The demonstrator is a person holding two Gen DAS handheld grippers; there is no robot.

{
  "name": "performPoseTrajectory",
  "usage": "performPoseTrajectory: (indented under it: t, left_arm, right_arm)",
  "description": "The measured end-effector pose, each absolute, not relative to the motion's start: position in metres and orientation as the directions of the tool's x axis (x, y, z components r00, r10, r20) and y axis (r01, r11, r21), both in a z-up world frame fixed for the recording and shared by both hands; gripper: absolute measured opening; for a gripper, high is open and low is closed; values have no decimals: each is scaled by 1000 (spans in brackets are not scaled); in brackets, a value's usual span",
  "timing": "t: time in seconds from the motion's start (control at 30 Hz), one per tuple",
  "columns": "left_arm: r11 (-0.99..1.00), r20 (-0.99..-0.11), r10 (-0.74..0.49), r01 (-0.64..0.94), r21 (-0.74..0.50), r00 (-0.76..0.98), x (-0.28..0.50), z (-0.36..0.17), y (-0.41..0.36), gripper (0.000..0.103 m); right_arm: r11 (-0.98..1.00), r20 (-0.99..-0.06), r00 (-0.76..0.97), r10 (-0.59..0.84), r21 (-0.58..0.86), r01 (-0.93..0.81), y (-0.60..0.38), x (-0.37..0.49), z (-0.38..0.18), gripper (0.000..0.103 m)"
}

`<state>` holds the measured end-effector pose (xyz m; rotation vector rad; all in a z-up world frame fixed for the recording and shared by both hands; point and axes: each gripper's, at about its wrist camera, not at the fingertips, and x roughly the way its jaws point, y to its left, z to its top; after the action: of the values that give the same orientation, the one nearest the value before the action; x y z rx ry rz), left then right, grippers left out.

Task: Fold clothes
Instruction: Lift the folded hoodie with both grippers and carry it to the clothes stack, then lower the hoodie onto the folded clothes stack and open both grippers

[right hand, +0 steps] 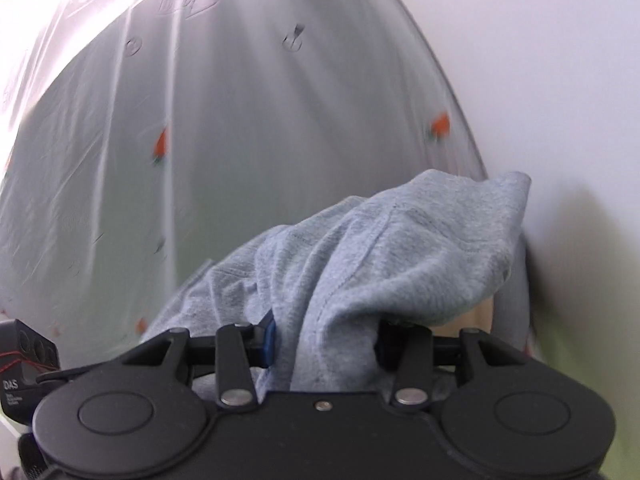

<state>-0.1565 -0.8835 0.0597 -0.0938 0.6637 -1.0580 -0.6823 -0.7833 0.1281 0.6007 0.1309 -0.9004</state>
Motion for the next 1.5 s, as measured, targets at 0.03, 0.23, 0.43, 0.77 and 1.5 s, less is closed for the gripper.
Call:
performPoseTrajectory:
  t: [0.03,0.23,0.43,0.77,1.5]
  left_arm:
    - [564,-483,-790,757,-330,378,-145,52,-898,83]
    - [696,-662,-612,693,-191,433,-91,-9,-944,85]
    - [722,-679,-596,656,-219,429,-83,-40,-927,99]
    - [692,-689,-593,701,-171,417,-109,-17,-903,103]
    - [599,-707,-618,789,-140,343,-285,10,-763,103]
  right_arm:
    - [444,-370,586,-721,402,801,-805,-678,124,67]
    - [199,-497,262,-827,176,964,-886,-654,74,83]
    - [122,-455,143,-879,74,990,-866,-662,55,95]
    - [76,-410,59,-910,-25,997,-795,-676,68,103]
    - [167,-512,167,-843,45,985,-586,-683,85,103]
